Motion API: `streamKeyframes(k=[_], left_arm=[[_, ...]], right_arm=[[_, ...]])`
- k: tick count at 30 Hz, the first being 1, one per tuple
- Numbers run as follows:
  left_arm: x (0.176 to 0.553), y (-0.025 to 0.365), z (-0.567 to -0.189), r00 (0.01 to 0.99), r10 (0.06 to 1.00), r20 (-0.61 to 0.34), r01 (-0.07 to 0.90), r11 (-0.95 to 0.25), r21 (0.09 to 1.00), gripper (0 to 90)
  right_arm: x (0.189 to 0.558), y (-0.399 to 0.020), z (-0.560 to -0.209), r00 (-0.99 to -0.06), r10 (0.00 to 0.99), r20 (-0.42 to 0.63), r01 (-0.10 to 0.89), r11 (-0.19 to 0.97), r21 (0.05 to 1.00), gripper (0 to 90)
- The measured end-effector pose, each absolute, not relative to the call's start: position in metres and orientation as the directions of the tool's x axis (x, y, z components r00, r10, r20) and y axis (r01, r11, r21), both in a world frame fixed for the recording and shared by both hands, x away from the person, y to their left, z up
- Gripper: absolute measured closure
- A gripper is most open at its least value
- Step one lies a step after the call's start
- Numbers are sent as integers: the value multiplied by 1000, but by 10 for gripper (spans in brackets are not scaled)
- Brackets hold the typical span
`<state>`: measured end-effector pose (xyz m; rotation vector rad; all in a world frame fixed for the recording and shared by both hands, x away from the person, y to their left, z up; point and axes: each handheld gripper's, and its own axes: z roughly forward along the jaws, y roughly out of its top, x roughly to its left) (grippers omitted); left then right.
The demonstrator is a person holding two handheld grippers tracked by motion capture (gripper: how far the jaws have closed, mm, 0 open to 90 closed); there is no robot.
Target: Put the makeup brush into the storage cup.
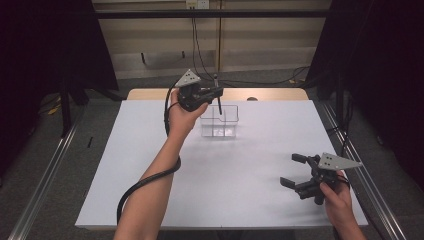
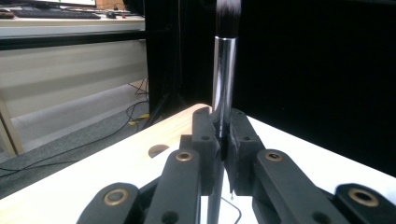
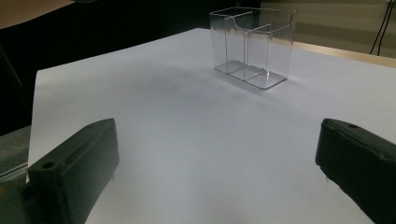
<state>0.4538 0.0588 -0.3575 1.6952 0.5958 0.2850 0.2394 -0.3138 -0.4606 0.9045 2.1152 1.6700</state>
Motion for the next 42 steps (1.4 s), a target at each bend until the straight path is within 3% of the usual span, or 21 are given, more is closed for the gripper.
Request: streamKeyframes(k=[42], left_arm=[[461,58,-378,789,601,-131,249,-117,961,835]], right_arm=[[239,-314,-460,-764,630,142,284,130,950,0]])
